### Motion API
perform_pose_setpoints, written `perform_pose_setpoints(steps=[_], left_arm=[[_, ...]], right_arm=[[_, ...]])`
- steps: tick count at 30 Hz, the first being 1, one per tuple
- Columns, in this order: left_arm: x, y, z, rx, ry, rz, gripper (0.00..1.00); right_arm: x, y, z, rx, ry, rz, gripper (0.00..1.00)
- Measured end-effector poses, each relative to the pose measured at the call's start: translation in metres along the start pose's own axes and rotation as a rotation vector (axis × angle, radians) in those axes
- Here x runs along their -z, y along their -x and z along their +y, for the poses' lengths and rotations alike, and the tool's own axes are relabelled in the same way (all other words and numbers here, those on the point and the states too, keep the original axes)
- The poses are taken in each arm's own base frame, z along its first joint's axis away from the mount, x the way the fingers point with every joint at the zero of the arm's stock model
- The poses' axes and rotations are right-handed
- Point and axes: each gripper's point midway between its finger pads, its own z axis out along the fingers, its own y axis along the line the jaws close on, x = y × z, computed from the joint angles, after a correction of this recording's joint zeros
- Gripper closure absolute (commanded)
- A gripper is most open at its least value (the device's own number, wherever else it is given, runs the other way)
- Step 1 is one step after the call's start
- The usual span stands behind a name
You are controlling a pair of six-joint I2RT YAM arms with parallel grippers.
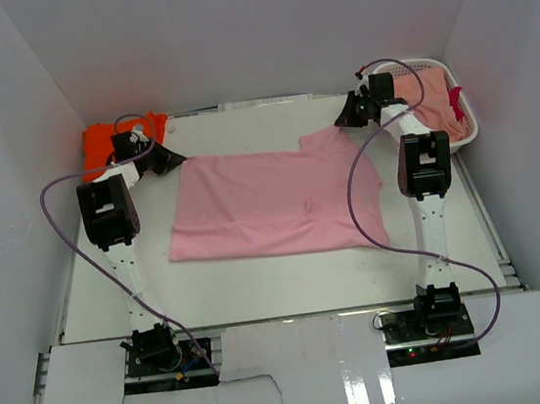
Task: Fold and stack the t-shirts
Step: Grap the side of the flattened tshirt furthest away from the robot with both arms
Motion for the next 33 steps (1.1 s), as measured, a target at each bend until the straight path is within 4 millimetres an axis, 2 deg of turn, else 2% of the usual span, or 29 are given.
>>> perform_pose_setpoints(steps=[1, 3, 14, 22, 33], left_arm=[[-0.001, -0.001, 0.000, 0.001, -0.003, 0.004, 0.96], [-0.001, -0.001, 0.000, 0.002, -0.008, 0.006, 1.00], [-0.001, -0.001, 0.000, 0.000, -0.026, -0.014, 1.00], [0.006, -0.004, 0.001, -0.006, -0.032, -0.064, 1.00], [0.014, 0.002, -0.003, -0.017, -0.019, -0.099, 1.00]], right_arm=[[0.000, 0.000, 0.000, 0.000, 0.000, 0.000, 0.92], [0.000, 0.000, 0.000, 0.001, 0.000, 0.000, 0.92], [0.000, 0.000, 0.000, 0.001, 0.000, 0.000, 0.92], [0.003, 0.005, 0.003, 0.010, 0.001, -0.009, 0.92], [0.038, 0.047, 0.037, 0.059, 0.035, -0.090, 0.92]])
